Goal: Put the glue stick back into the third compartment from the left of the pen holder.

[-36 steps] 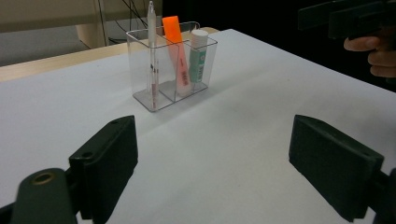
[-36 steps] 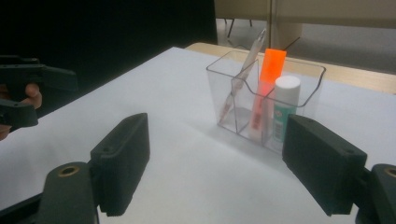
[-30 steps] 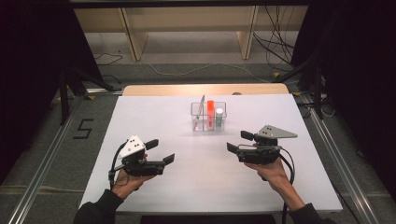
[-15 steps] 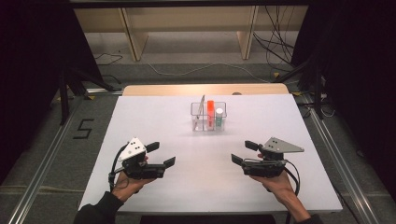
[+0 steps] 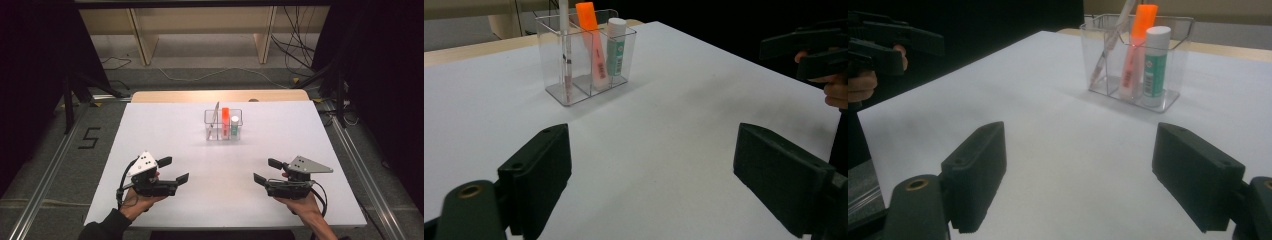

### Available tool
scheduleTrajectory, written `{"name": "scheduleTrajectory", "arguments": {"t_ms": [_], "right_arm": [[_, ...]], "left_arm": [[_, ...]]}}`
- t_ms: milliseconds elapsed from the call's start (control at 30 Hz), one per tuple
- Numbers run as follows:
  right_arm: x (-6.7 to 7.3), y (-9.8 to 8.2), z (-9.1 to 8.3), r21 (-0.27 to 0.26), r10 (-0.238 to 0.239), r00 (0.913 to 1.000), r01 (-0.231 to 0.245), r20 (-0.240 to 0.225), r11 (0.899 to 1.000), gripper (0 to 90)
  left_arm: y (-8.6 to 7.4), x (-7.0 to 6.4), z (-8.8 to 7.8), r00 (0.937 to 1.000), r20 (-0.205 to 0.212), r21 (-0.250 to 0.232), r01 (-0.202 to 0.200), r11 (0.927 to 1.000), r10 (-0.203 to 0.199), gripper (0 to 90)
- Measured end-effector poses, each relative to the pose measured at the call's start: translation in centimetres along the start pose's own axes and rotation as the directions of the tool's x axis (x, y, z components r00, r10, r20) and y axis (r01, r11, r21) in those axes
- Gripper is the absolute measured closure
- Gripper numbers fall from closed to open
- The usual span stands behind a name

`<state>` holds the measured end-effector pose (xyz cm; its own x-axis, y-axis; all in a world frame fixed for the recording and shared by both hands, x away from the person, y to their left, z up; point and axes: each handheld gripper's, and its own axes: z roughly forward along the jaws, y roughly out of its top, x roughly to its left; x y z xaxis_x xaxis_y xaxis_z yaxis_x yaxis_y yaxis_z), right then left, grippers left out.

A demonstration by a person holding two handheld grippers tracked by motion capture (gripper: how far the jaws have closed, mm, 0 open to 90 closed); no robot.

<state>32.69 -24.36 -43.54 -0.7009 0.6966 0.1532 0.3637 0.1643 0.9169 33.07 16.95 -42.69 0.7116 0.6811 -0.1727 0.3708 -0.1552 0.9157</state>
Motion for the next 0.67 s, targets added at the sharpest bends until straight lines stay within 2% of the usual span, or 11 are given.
{"name": "scheduleTrajectory", "arguments": {"t_ms": [67, 300, 667], "right_arm": [[-0.06, -0.14, -0.24, -0.004, 0.011, 0.9999, -0.011, 0.007, 1.0, 22.7], [0.02, -0.07, -0.35, -0.013, -0.003, 1.0, 0.003, 0.005, 1.0, 22.5], [-0.13, -0.05, -0.38, -0.019, 0.006, 0.9999, -0.006, 0.012, 1.0, 22.5]], "left_arm": [[0.01, 0.11, 0.05, 1.0, -0.002, 0.002, 0.002, 1.0, -0.002, 14.9], [0.06, 0.15, 0.02, 1.0, -0.005, -0.001, -0.003, 1.0, 0.003, 14.9], [0.12, 0.15, 0.01, 0.9999, -0.006, -0.005, -0.011, 0.9999, 0.011, 14.9]]}}
